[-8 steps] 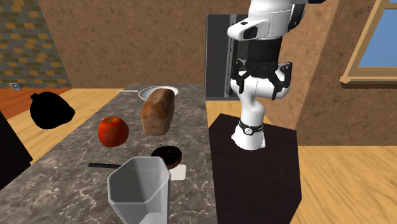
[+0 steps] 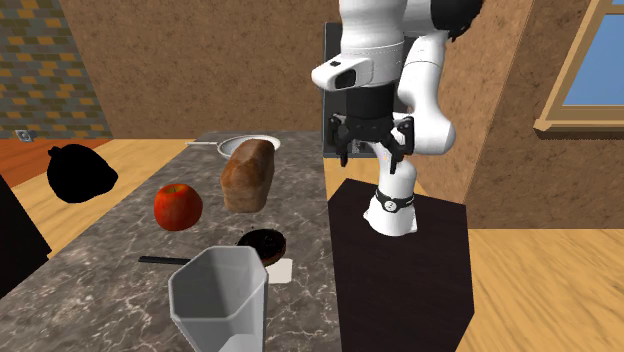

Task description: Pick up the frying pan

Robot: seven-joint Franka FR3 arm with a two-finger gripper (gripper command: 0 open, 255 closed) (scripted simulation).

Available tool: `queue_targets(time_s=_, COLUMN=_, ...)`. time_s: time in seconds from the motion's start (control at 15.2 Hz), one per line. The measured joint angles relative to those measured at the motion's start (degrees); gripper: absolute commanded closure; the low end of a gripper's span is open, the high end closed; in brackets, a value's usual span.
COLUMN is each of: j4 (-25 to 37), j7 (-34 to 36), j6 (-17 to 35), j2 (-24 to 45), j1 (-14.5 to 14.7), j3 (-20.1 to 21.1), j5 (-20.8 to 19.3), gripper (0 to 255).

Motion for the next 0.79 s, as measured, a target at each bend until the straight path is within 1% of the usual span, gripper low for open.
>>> queue_targets(time_s=0.2, j4=1.0, j7=-6.9, j6=3.6, j2=4.5, j1=-0.3, j3=-3.9, j5=-1.6, gripper=0)
queue_targets(time_s=0.46, j4=3.4, j7=-15.7, j6=8.4, j2=11.6, j1=-0.2, j3=-8.3, j5=-2.4, gripper=0)
queue_targets(time_s=0.66, j4=6.6, j7=-22.5, j6=12.2, j2=18.8, j1=0.2, j3=-11.2, j5=-1.7, gripper=0)
queue_targets(time_s=0.79, j4=9.8, j7=-27.1, j6=13.5, j2=23.6, j1=0.4, j3=-12.8, j5=-0.7, gripper=0)
